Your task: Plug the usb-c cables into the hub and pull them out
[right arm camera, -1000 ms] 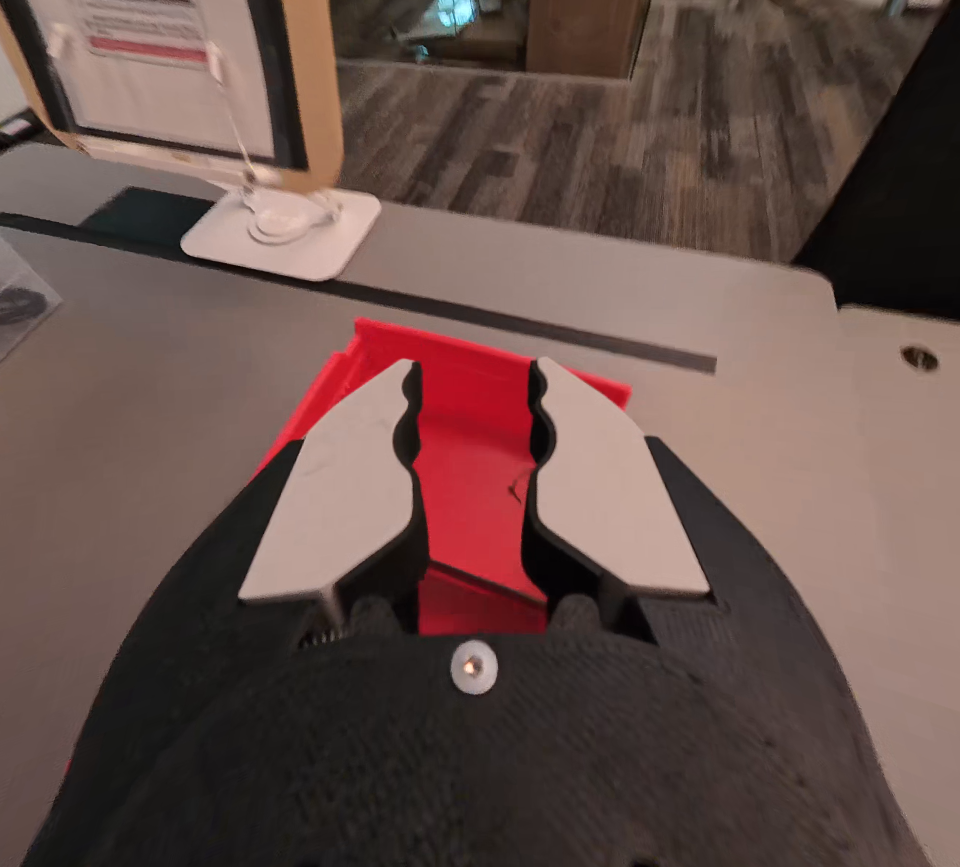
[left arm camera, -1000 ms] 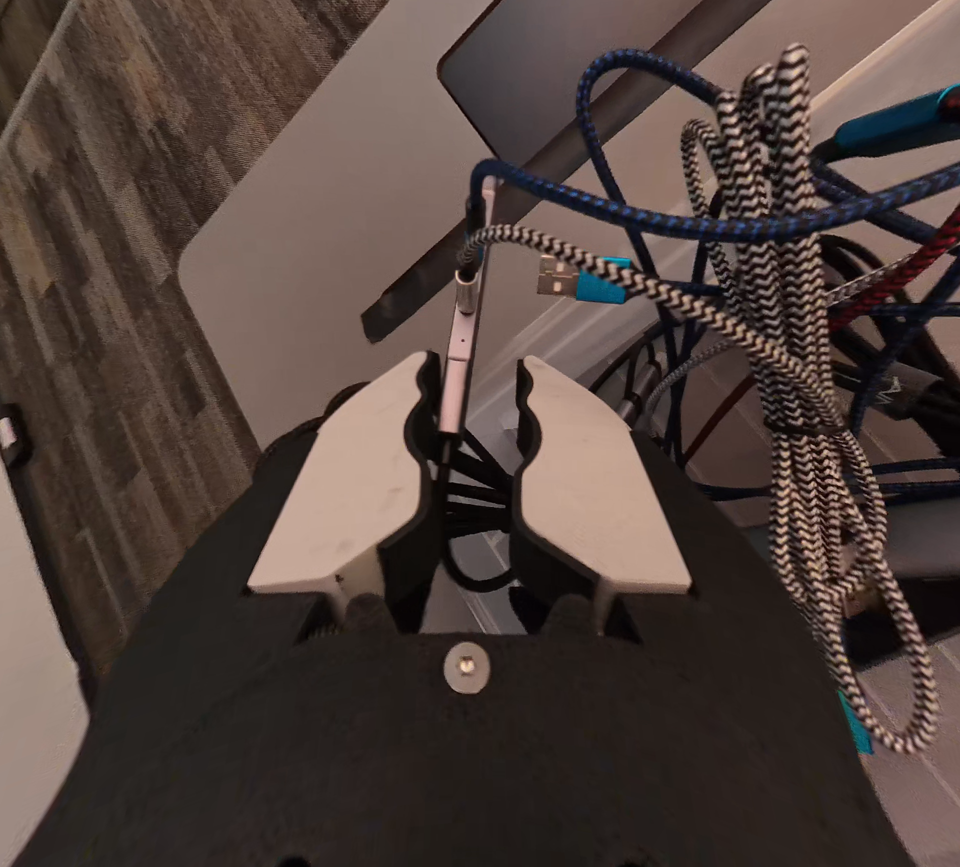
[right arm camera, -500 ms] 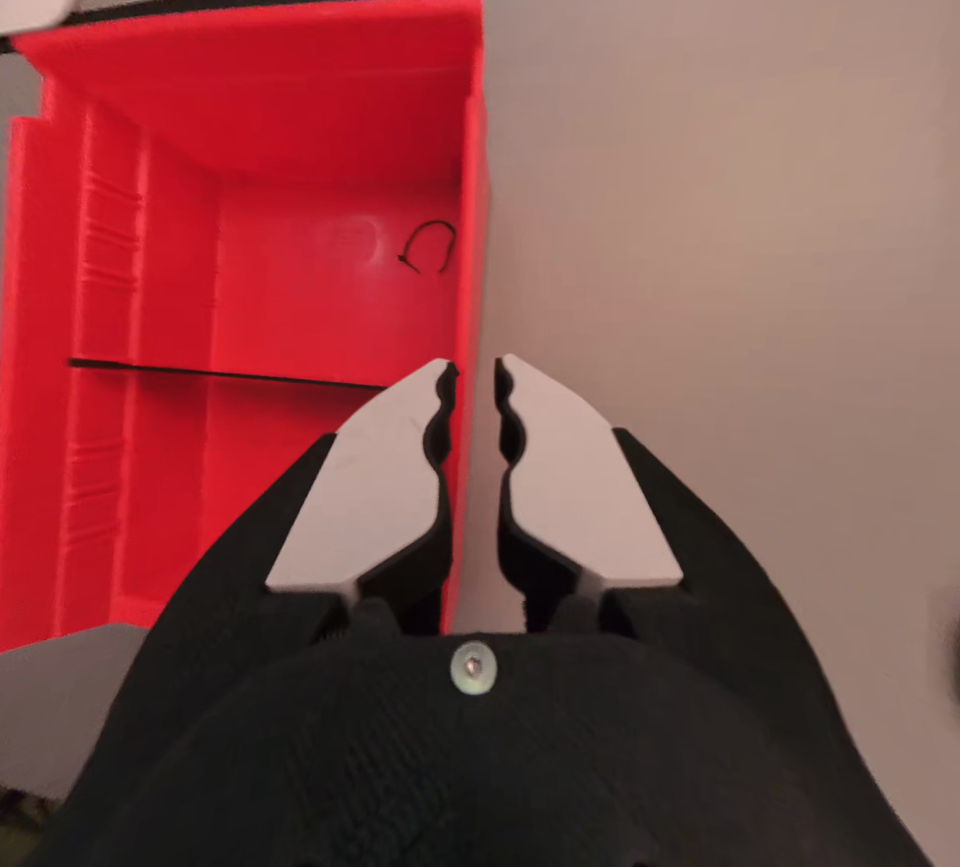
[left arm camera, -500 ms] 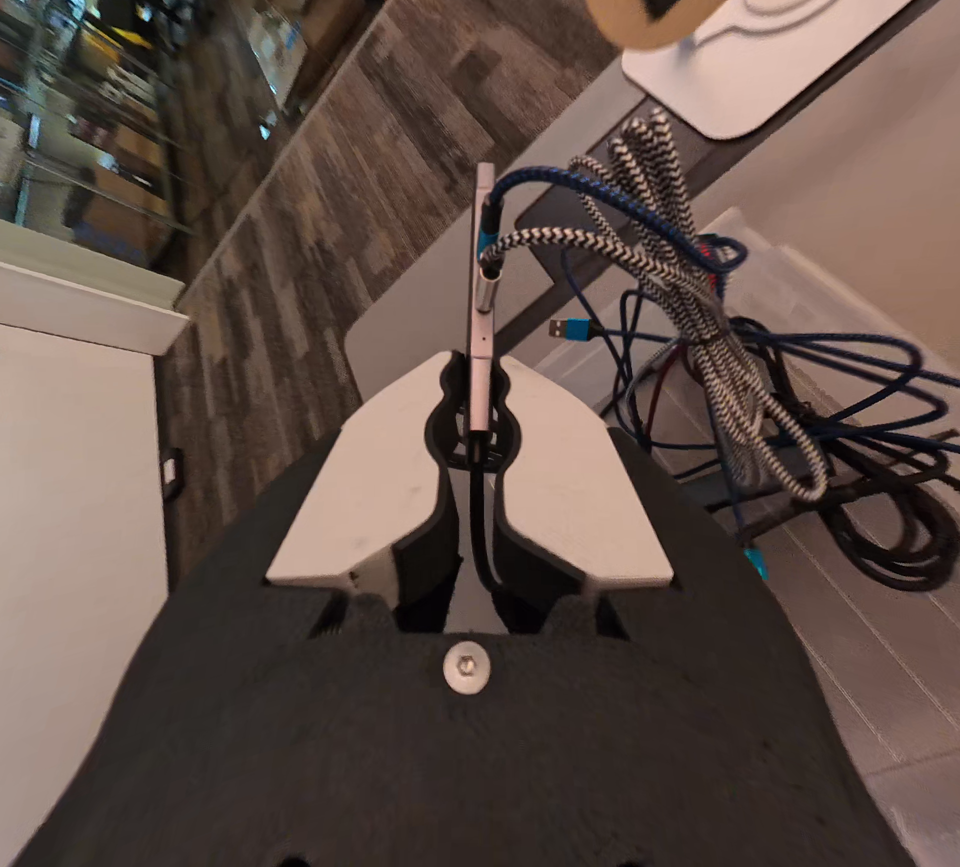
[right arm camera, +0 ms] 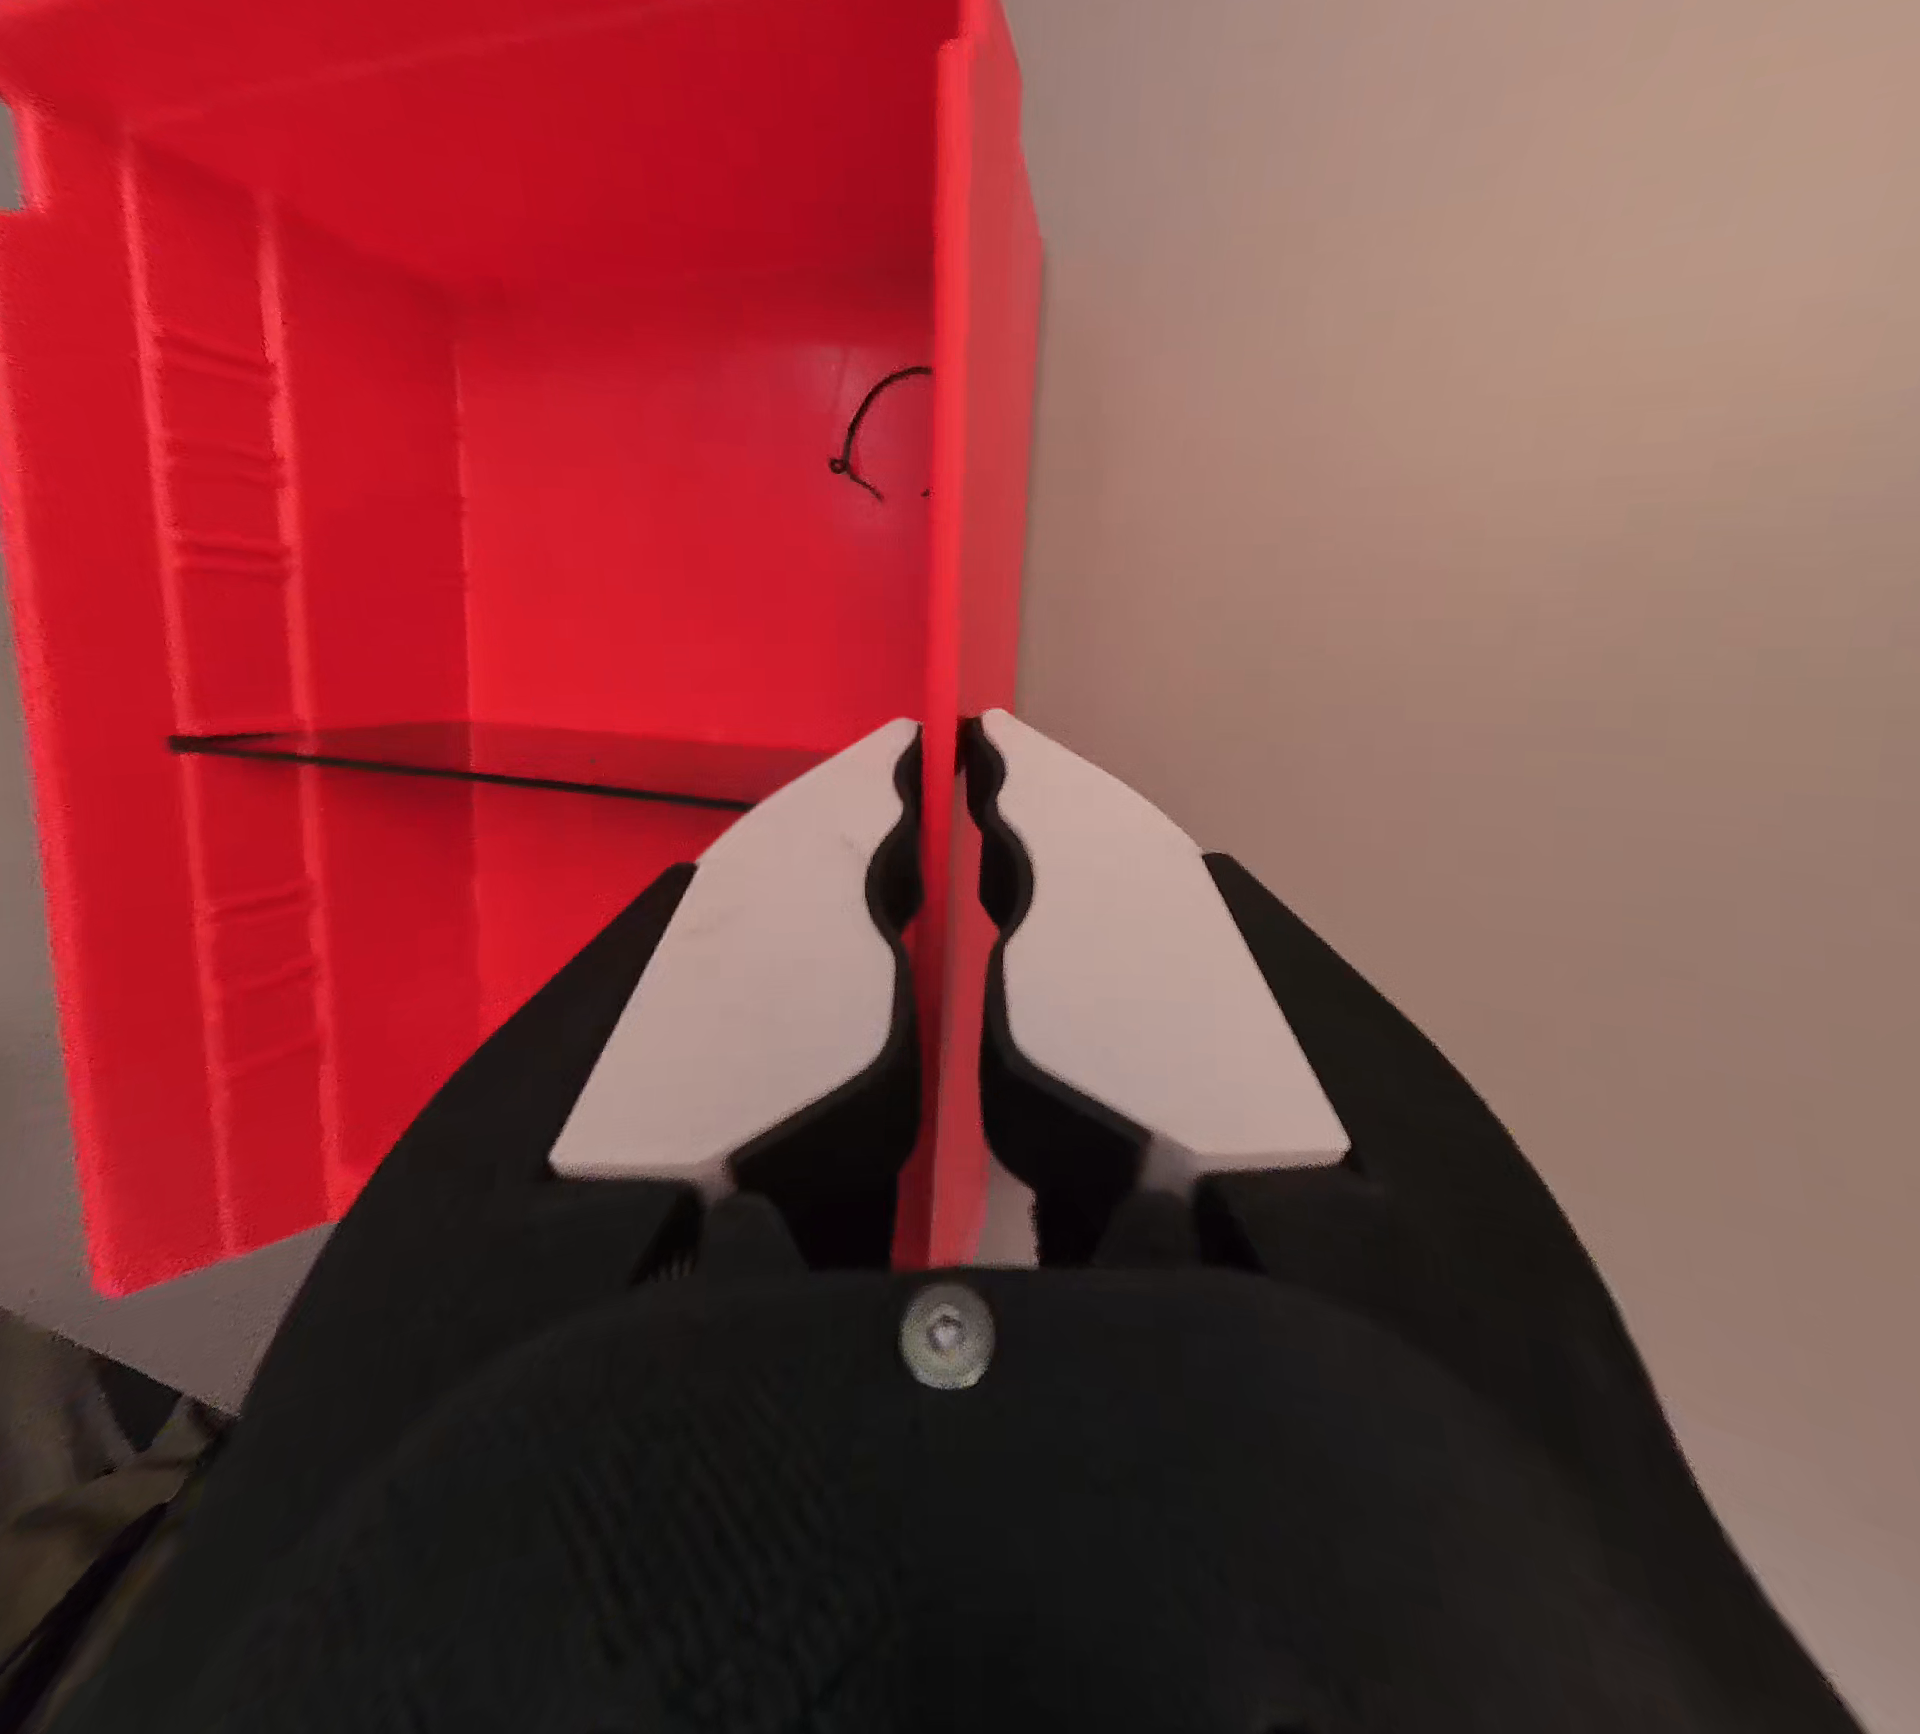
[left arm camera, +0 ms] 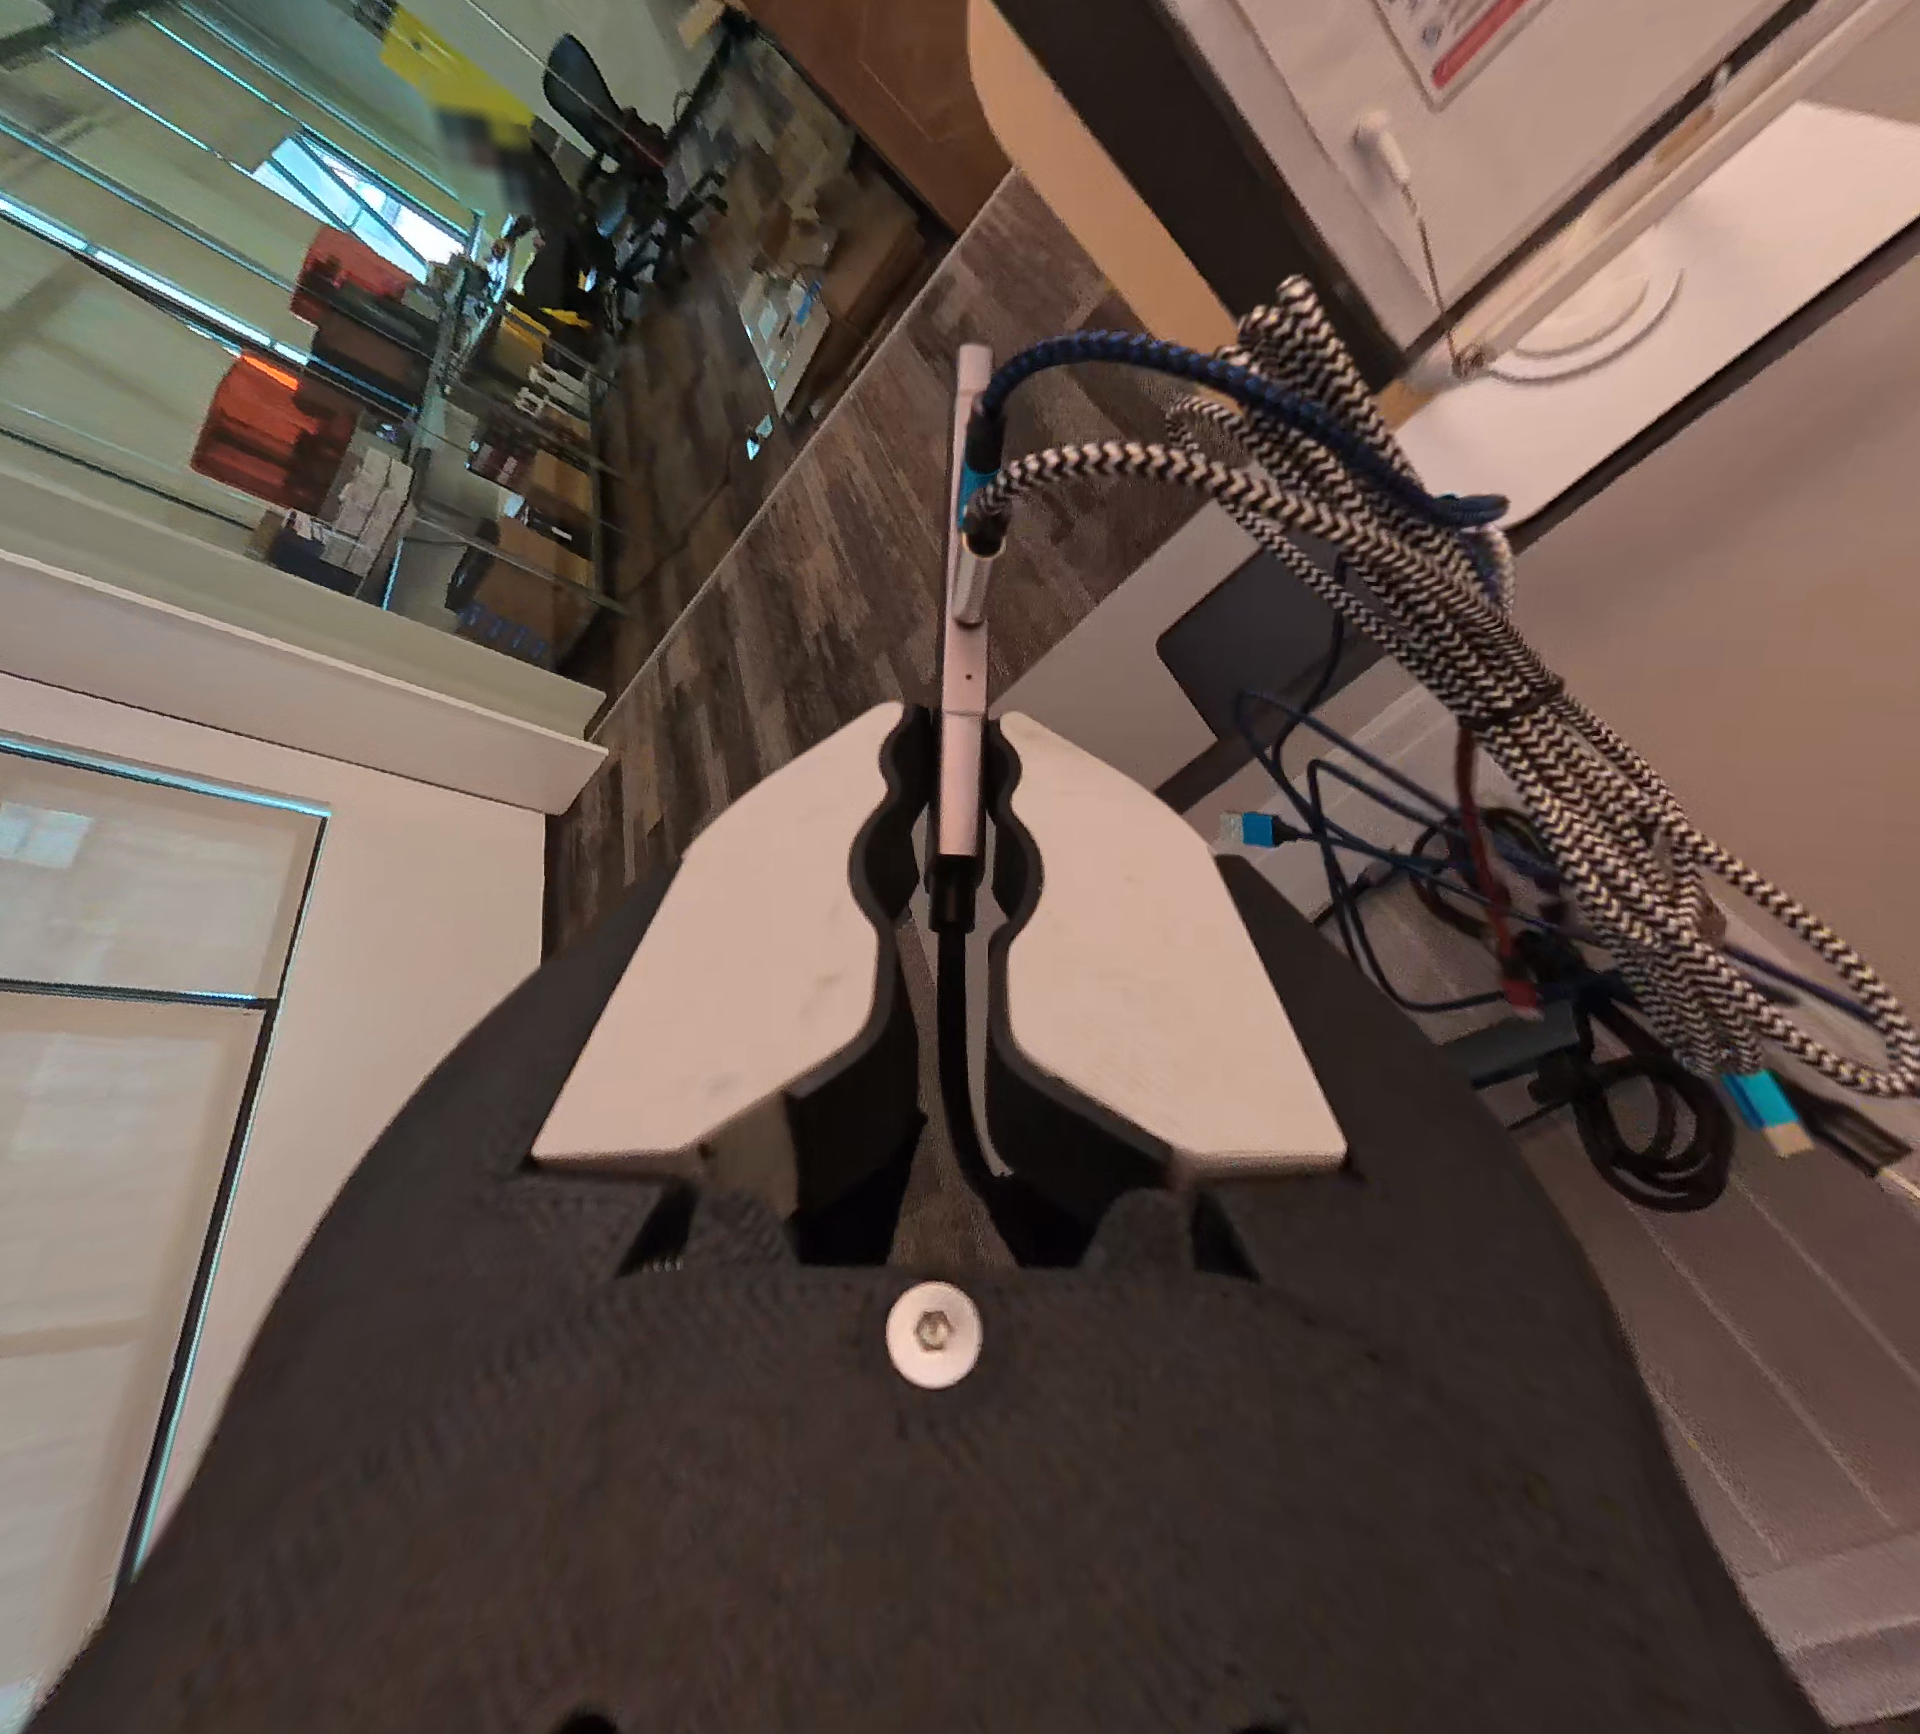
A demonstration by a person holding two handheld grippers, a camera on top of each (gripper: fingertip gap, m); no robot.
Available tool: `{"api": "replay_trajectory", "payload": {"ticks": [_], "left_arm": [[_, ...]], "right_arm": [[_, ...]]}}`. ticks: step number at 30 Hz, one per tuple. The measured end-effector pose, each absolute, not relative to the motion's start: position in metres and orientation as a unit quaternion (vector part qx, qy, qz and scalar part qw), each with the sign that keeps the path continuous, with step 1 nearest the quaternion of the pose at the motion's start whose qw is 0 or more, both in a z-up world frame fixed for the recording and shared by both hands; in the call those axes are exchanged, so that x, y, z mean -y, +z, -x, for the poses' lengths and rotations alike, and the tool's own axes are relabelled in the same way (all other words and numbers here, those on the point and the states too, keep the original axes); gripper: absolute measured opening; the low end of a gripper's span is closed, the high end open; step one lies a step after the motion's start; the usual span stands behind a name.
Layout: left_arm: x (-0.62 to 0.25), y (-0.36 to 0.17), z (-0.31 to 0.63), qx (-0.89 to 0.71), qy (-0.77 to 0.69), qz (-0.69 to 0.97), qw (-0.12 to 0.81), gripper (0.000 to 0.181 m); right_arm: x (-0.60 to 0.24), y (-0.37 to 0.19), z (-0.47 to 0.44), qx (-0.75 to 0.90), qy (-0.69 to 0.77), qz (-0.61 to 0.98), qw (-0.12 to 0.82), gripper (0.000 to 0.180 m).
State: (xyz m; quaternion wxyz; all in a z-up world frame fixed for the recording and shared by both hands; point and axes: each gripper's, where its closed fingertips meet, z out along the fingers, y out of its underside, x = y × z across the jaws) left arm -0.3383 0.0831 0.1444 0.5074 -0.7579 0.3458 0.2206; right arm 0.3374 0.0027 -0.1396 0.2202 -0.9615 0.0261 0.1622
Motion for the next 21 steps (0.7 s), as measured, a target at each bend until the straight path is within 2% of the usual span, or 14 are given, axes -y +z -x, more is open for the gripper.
{"api": "replay_trajectory", "payload": {"ticks": [1,18,21], "left_arm": [[-0.082,0.151,0.335,-0.344,0.221,0.754,0.514,0.01],[-0.053,0.259,0.216,-0.412,0.232,0.651,0.594,0.01],[-0.054,0.28,0.212,-0.405,0.233,0.646,0.604,0.01]], "right_arm": [[-0.005,-0.139,-0.338,-0.031,0.164,0.96,0.225,0.006],[-0.001,-0.139,-0.384,-0.134,0.123,0.95,0.255,0.006],[-0.004,-0.134,-0.381,-0.145,0.147,0.941,0.267,0.014]]}}
